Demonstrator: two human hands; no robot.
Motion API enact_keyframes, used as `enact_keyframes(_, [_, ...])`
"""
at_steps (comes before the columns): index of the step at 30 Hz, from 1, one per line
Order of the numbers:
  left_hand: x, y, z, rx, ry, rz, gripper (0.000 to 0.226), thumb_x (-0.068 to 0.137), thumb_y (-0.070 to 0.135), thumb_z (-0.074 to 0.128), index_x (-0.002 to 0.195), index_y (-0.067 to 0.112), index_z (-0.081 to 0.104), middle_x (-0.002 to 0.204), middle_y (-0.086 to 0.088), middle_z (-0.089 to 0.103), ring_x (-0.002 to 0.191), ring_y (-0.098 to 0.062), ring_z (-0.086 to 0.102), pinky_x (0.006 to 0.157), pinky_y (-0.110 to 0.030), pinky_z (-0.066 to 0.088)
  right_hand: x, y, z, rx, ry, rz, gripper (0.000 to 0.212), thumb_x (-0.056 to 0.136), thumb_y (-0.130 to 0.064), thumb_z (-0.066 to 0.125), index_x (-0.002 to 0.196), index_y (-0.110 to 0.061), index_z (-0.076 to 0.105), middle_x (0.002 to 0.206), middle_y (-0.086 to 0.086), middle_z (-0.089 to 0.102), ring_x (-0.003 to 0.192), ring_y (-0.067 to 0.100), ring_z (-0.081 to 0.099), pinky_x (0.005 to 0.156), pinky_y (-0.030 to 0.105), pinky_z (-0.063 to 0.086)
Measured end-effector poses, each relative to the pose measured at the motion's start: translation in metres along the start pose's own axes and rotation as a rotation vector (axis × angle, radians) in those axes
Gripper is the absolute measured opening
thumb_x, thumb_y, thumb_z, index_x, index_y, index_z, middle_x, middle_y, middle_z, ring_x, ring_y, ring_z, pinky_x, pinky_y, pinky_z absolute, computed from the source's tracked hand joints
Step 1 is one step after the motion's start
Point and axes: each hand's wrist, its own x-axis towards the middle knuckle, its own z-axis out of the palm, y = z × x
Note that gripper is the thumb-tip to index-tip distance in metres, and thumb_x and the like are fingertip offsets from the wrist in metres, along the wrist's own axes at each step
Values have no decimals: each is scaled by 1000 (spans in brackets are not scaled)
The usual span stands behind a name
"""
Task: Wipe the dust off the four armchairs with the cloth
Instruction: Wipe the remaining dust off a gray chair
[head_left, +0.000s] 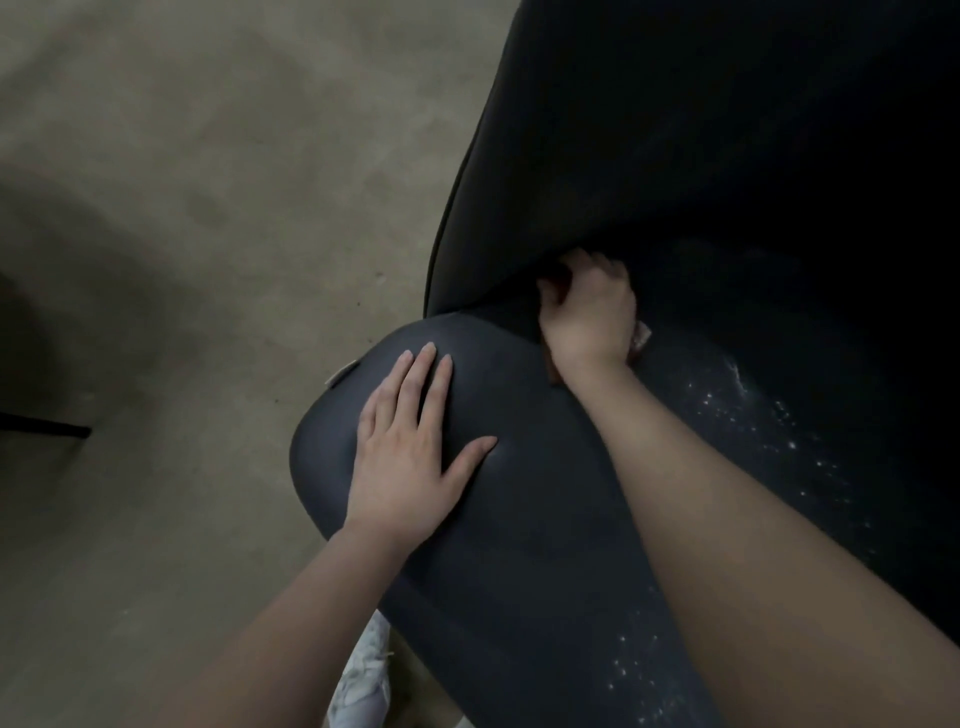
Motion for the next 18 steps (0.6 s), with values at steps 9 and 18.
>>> enact_keyframes(9, [-2, 0, -3, -5, -19, -9, 84, 91, 69, 29, 156, 17, 26, 163, -1, 20, 151, -17, 8, 119, -32, 3, -43, 20, -13, 166, -238, -461, 18, 86, -15, 72, 104, -15, 73, 108, 0, 71, 104, 21, 57, 81, 15, 34])
enact_keyframes(18, [-1, 1, -1, 36, -20, -5, 81, 93, 67, 30, 155, 15, 26, 163, -3, 22, 151, -19, 11, 118, -30, 1, -22, 27, -7, 28, 108, -97, 24, 89, -20, 65, 110, -10, 70, 101, 14, 69, 95, 35, 60, 76, 38, 47])
